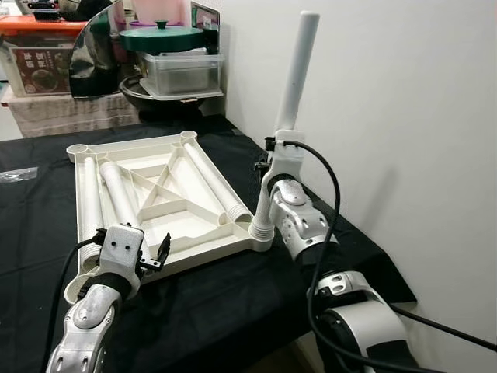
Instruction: Building children table
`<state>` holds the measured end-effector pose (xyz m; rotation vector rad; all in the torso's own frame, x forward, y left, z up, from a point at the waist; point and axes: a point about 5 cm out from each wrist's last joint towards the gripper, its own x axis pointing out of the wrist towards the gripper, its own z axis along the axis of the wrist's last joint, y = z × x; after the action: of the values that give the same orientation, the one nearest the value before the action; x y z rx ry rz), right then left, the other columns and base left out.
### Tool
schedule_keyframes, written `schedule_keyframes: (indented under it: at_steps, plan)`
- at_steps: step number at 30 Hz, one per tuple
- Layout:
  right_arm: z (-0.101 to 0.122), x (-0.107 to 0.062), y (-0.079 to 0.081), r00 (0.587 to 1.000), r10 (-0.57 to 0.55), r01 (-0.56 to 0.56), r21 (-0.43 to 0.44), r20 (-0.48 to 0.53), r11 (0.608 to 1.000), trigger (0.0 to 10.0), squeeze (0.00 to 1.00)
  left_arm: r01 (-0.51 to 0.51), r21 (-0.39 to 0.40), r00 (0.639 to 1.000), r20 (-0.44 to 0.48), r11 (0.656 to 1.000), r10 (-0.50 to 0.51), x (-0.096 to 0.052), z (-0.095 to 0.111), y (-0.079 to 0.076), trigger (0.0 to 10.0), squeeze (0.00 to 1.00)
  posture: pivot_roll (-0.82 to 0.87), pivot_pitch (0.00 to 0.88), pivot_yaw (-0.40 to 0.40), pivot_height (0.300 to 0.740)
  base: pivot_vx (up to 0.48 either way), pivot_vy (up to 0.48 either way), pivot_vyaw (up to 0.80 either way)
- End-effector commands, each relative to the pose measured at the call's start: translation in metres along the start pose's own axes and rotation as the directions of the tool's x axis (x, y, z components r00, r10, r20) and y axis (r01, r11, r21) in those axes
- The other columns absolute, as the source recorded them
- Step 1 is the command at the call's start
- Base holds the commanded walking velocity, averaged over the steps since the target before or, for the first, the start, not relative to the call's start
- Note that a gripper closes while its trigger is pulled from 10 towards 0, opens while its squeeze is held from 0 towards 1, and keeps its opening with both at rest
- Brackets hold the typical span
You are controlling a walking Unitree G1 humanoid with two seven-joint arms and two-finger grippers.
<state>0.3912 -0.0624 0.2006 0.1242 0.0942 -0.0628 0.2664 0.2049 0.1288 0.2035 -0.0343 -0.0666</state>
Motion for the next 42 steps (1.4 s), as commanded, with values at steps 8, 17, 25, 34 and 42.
schedule_keyframes:
  at_steps: [8, 17, 25, 34, 42]
  plan:
    - [-0.043, -0.013, -0.005, 0.973, -0.061, 0.056, -0.031, -0.221, 0.998, 0.0, 0.0, -0.008, -0.002, 1.0, -0.015, 1.0, 0.008, -0.004, -0.005, -0.003, 10.0, 0.0, 0.08, 0.0, -0.11, 0.74, 0.0, 0.0, 0.0]
    - [-0.037, -0.017, -0.003, 0.982, -0.059, 0.053, -0.039, -0.182, 0.998, 0.0, 0.0, -0.002, 0.0, 1.0, -0.014, 1.0, 0.002, -0.003, -0.005, -0.003, 10.0, 0.0, 0.07, 0.0, -0.106, 0.74, 0.0, 0.0, 0.0]
    - [-0.028, -0.022, -0.005, 0.986, -0.057, 0.052, -0.038, -0.158, 0.998, 0.0, 0.0, 0.0, -0.002, 1.0, -0.011, 1.0, 0.0, -0.002, -0.005, -0.004, 10.0, 0.0, 0.07, 0.0, -0.102, 0.74, 0.0, 0.0, 0.0]
    - [-0.028, -0.024, -0.007, 0.985, -0.056, 0.05, -0.042, -0.161, 0.998, 4.6, 0.0, 0.003, -0.003, 1.0, -0.007, 1.0, -0.003, -0.001, -0.004, -0.004, 10.0, 0.0, 0.07, 0.0, -0.103, 0.74, 0.0, 0.0, 0.0]
    - [-0.017, -0.025, -0.008, 0.991, -0.054, 0.05, -0.041, -0.126, 0.998, 10.0, 0.48, 0.005, -0.004, 1.0, -0.008, 1.0, -0.005, -0.001, -0.005, -0.005, 10.0, 0.0, 0.07, 0.0, -0.102, 0.74, 0.0, 0.0, 0.0]
